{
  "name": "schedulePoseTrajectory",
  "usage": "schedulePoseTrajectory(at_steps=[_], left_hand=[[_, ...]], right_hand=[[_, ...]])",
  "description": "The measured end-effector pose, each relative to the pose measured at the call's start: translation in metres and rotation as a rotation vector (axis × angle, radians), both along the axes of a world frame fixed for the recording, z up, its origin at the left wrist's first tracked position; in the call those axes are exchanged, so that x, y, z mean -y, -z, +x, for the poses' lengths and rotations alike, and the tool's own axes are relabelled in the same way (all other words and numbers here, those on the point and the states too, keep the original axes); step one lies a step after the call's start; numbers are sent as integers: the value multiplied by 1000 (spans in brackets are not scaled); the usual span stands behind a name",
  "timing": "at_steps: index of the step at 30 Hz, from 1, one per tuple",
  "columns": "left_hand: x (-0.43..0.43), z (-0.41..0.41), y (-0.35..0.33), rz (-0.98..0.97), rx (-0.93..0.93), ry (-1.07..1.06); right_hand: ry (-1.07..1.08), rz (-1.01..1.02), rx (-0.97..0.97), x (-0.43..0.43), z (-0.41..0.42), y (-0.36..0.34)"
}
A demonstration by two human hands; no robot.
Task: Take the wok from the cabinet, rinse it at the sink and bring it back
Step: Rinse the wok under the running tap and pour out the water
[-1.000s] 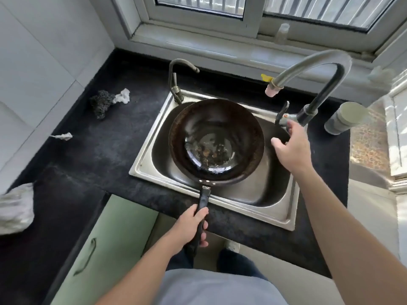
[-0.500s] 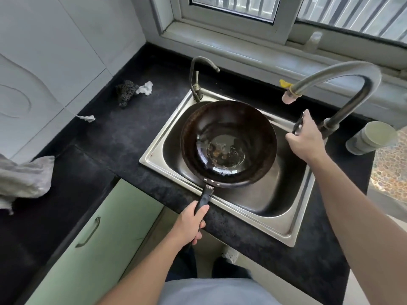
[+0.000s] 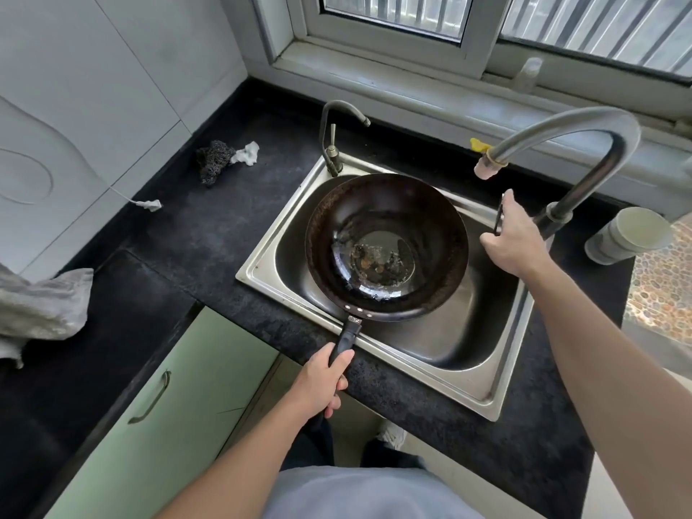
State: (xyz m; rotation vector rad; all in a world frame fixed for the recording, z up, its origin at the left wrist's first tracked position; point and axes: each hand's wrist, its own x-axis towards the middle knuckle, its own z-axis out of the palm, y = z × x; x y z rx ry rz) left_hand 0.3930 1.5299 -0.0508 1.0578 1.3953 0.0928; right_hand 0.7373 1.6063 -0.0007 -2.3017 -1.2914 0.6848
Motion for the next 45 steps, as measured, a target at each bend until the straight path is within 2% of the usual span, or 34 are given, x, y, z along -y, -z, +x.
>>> schedulePoseTrajectory(at_steps=[21, 32, 35, 38, 42, 45], left_hand=[[-1, 2, -8, -20, 1, 6], [-1, -5, -5, -20, 58, -11], [0, -8, -5, 46, 46, 26], [1, -9, -2, 124, 15, 53], [0, -12, 4, 208, -7, 78], [-2, -15, 13, 239, -30, 99]], right_hand=[[-38, 42, 4, 7, -4, 5], [276, 169, -113, 85, -68, 24], [335, 107, -170, 110, -111, 26], [322, 6, -309, 119, -159, 34], [252, -211, -475, 104, -212, 42], [326, -267, -606, 85, -237, 49]])
